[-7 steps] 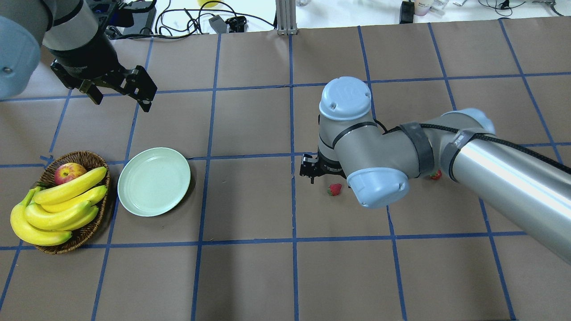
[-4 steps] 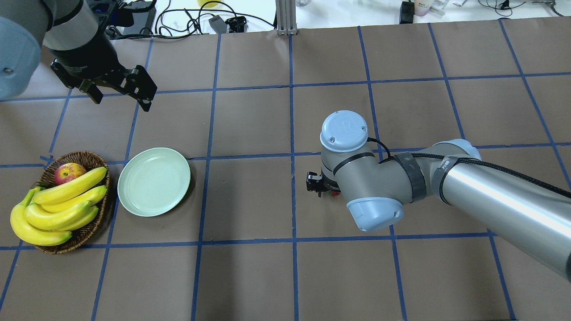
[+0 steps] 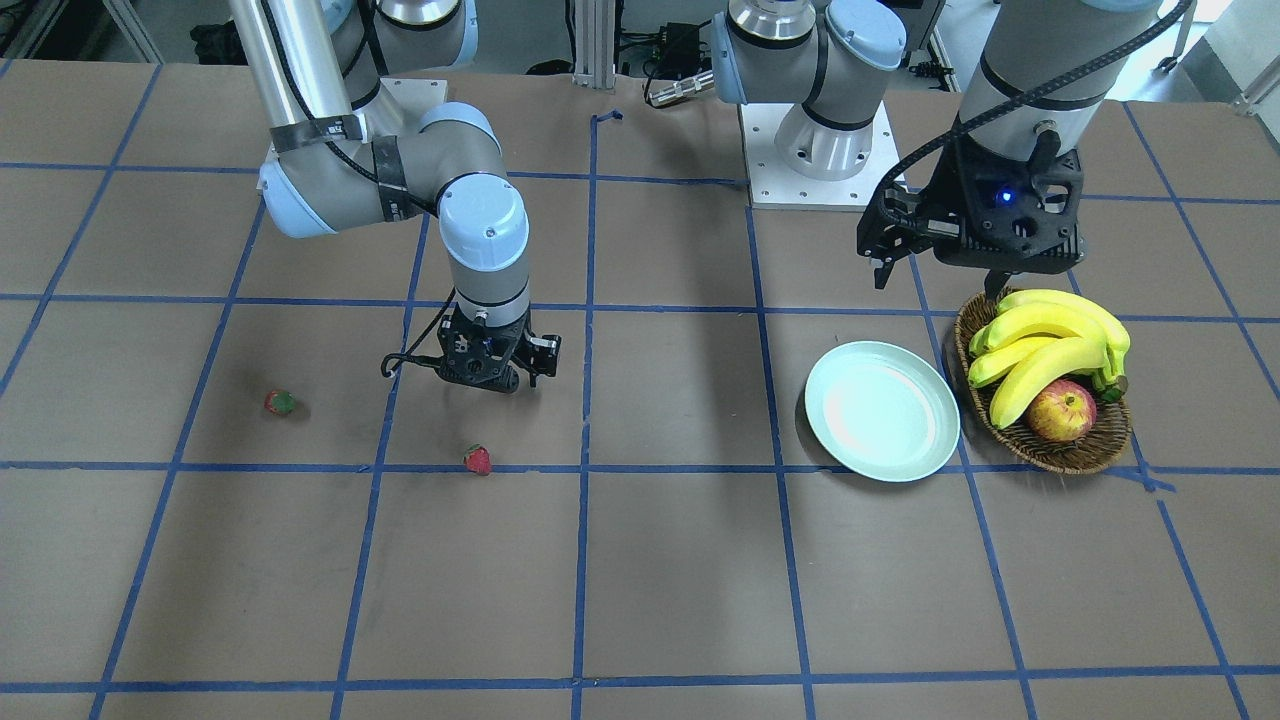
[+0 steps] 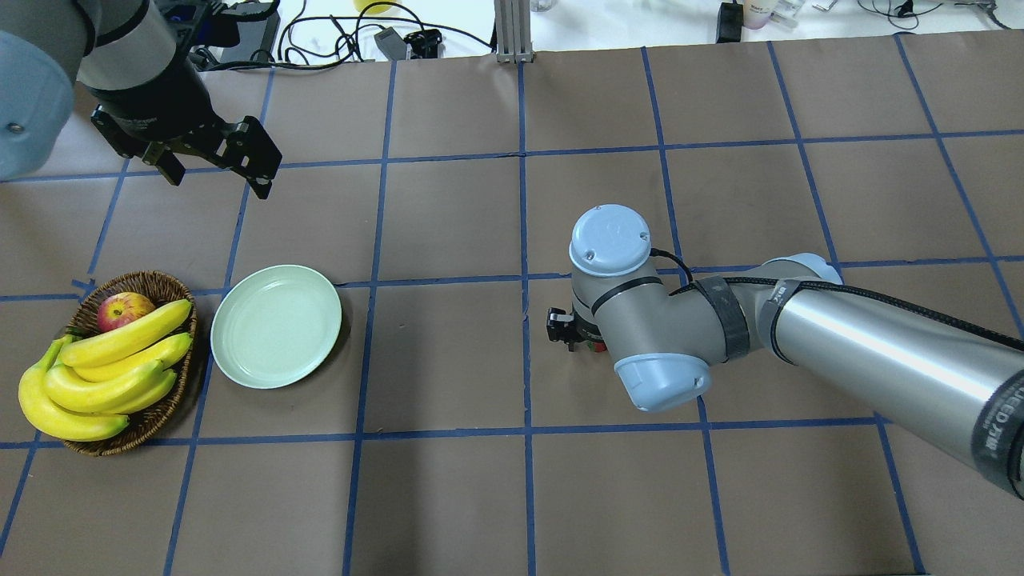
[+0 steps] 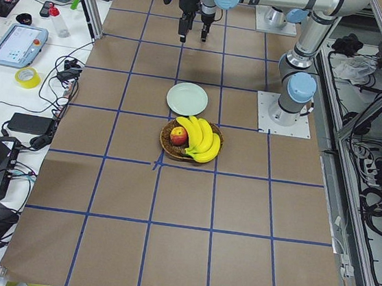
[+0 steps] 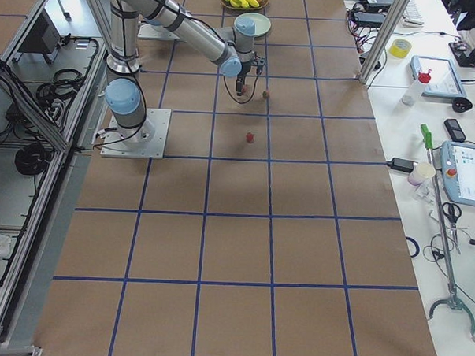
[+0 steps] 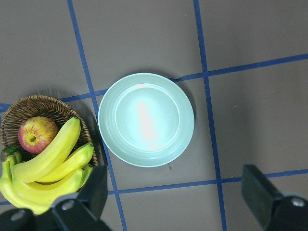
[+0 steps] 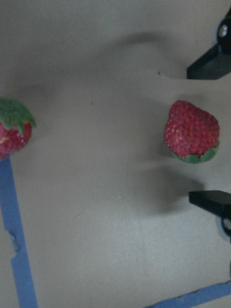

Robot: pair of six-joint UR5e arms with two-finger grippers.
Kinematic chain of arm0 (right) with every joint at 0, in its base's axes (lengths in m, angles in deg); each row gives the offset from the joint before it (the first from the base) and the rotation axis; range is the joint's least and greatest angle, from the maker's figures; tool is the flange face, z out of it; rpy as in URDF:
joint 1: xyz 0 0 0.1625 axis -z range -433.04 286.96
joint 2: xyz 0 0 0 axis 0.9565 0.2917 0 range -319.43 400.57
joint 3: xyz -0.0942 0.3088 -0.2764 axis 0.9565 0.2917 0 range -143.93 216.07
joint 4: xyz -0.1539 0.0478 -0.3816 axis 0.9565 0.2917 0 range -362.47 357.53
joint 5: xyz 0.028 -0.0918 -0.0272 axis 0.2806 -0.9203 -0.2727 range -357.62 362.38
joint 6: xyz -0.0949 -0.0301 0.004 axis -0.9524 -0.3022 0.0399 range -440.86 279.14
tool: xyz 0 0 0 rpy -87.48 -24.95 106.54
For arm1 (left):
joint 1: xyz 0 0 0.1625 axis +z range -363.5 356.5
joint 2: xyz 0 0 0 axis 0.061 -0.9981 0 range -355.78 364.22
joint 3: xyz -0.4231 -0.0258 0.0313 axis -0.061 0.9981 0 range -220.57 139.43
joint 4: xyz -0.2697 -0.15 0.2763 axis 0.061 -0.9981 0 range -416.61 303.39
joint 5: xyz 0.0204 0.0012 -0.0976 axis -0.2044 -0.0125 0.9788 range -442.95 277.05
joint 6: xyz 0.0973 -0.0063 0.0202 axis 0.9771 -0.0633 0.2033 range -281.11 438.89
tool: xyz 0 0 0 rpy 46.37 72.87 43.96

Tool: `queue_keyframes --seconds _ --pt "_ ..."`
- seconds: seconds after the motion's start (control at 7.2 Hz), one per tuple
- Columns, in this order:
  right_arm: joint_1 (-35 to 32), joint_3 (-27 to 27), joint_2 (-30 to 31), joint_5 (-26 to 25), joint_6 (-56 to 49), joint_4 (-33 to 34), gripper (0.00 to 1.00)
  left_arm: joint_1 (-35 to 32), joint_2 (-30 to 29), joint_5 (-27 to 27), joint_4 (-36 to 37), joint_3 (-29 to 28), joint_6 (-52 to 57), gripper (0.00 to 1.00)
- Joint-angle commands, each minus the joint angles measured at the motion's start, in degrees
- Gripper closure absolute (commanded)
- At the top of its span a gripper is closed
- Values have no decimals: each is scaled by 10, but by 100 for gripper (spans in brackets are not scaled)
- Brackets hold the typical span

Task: Collect all strawberries into plate
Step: 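Lower the right gripper onto the nearest strawberry and close on it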

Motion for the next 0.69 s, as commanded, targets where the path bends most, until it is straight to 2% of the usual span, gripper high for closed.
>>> queue_keyframes --seconds 0.0,0.14,0.42,0.56 --pt "0 2 1 1 9 1 81 0 0 0 1 1 0 0" --pt "0 5 3 4 10 1 97 0 0 0 1 0 0 0" --pt "0 35 7 11 41 -3 100 1 0 -3 1 2 -2 0" --pt "-7 48 7 64 89 -3 100 1 1 -3 1 2 -2 0"
